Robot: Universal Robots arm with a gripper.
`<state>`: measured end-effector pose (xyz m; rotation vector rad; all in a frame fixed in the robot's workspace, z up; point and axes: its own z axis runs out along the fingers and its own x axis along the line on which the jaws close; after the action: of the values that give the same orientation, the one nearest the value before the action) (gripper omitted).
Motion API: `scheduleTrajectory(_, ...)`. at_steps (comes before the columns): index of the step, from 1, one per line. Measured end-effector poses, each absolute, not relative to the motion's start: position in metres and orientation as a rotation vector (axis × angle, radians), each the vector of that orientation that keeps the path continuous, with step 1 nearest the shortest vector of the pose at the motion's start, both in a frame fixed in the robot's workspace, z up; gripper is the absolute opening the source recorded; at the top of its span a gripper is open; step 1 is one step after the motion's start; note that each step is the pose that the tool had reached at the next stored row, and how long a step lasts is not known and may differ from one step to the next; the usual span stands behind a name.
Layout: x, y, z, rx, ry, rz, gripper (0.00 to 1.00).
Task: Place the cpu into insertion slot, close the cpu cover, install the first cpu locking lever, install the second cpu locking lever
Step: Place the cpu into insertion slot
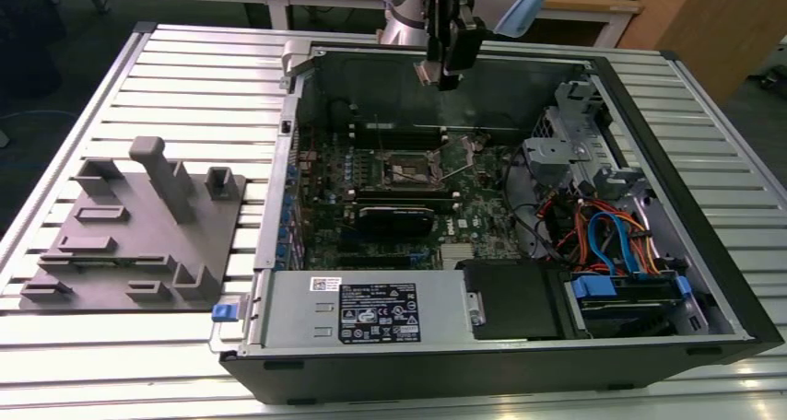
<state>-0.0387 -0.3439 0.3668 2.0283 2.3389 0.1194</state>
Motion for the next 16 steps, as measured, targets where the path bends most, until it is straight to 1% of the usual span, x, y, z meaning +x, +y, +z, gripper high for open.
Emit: scheduleTrajectory(16, -0.0387, -0.3439, 0.3663, 2.069, 2.301, 0.118, 0.54)
